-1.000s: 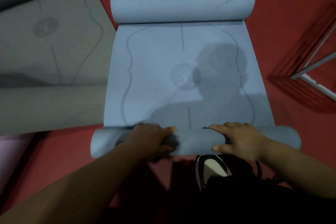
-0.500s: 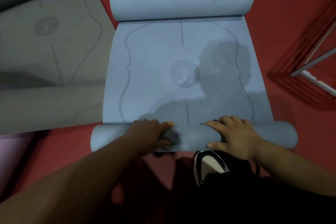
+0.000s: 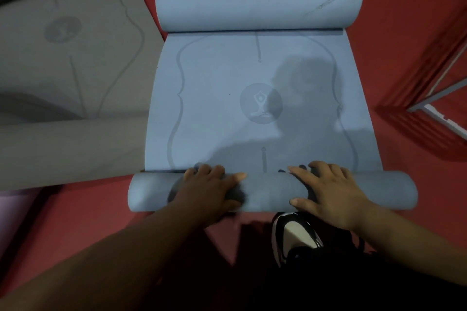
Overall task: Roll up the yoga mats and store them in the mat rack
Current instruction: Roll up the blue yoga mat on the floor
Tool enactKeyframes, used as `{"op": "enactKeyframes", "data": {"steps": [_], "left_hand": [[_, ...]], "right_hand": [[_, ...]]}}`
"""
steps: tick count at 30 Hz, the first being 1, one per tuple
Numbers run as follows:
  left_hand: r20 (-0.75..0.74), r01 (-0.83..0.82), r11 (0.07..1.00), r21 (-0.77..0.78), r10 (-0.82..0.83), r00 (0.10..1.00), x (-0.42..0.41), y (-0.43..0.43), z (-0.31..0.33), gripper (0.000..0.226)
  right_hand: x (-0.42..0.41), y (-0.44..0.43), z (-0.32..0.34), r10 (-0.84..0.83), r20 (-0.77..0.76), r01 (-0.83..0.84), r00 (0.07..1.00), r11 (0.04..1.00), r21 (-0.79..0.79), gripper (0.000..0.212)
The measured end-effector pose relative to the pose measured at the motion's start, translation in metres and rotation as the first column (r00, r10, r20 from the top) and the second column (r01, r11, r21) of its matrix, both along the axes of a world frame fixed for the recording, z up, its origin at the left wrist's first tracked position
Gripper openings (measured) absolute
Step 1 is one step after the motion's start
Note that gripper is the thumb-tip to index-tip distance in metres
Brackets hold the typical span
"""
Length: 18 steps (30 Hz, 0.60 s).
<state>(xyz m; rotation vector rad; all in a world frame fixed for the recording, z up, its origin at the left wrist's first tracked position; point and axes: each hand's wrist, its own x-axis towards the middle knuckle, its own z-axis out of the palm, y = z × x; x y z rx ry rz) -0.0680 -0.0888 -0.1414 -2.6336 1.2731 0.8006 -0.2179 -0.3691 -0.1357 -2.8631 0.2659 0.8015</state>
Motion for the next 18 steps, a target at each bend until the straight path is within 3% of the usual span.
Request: {"op": "enactKeyframes", "data": {"steps": [4, 8, 13, 18], "left_hand": [[-0.025, -0.018, 1.000, 0.002, 0.018, 1.000, 0.001, 0.000, -0.001, 0.090], [-0.010, -0.025, 0.999, -0.021, 0.025, 1.000, 0.003, -0.001, -0.001, 0.080], [0.180, 0.045, 0.989, -0.140, -0.019, 0.983, -0.007, 0.007, -0.006, 0.079], [0.072, -0.031, 0.996, -0.085, 0.038, 0.997, -0.003, 0.003, -0.002, 0.083]], "right_hand": [[-0.015, 0.010, -0.012, 0.035, 0.108, -0.028, 0.994, 0.997, -0.068, 0.086], [0.001, 0.002, -0.004, 0.020, -0.009, -0.021, 1.000, 0.999, -0.036, 0.090], [0.015, -0.007, -0.002, 0.010, -0.091, -0.006, 0.996, 0.999, 0.048, 0.087], [0.015, -0.008, -0.003, 0.022, -0.059, -0.021, 0.998, 1.000, 0.021, 0.087]]}}
